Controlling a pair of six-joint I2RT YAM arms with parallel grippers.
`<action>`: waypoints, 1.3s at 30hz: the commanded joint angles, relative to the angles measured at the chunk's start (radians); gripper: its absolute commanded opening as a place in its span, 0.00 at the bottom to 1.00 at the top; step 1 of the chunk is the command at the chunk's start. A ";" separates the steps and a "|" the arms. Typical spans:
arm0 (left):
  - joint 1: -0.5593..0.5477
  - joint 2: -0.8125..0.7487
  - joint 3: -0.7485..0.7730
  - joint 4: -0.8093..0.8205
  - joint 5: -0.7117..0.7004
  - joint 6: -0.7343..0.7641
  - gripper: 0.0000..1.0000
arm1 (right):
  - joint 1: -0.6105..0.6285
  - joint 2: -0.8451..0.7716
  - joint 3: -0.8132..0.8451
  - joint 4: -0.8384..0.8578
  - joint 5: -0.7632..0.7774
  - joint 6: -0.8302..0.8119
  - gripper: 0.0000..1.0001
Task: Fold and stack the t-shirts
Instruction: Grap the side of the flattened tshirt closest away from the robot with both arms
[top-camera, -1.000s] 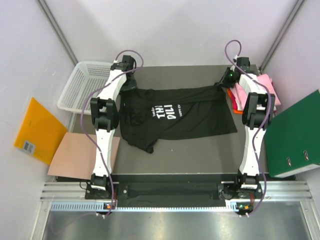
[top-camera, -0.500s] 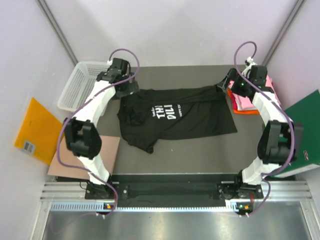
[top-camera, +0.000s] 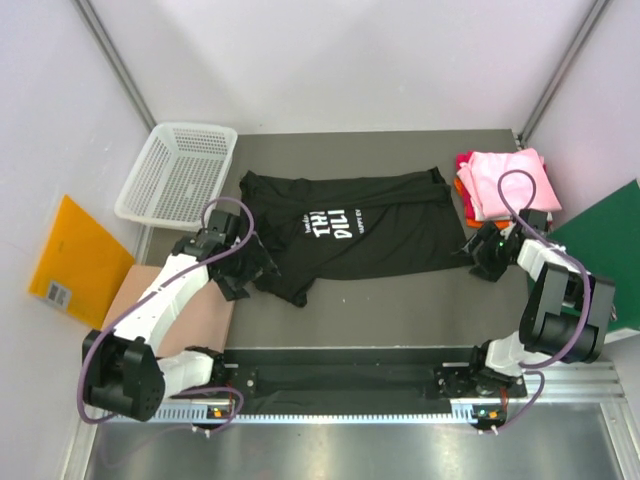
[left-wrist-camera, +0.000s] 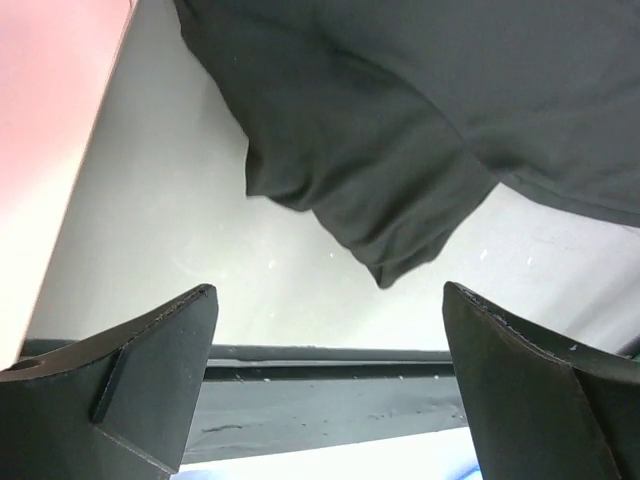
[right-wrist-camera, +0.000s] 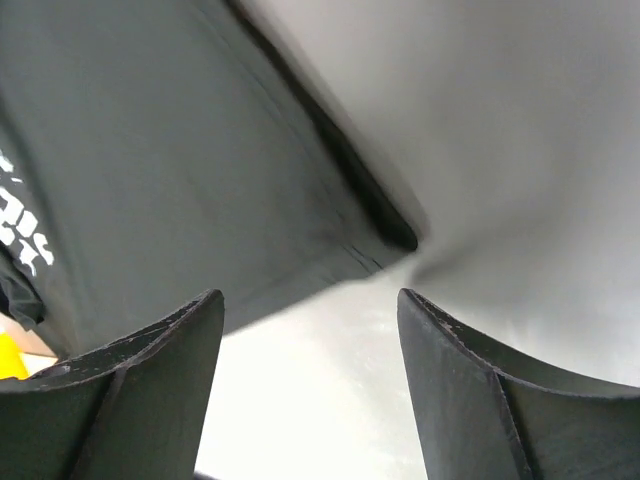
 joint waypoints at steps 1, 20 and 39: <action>-0.011 -0.053 -0.046 0.033 0.009 -0.075 0.98 | -0.010 0.004 -0.009 0.027 -0.012 0.029 0.70; -0.209 0.290 -0.019 0.129 -0.159 -0.156 0.66 | -0.005 0.173 -0.020 0.230 -0.067 0.037 0.17; -0.209 0.525 0.585 -0.139 -0.341 -0.054 0.00 | -0.002 0.168 0.015 0.188 -0.110 -0.013 0.00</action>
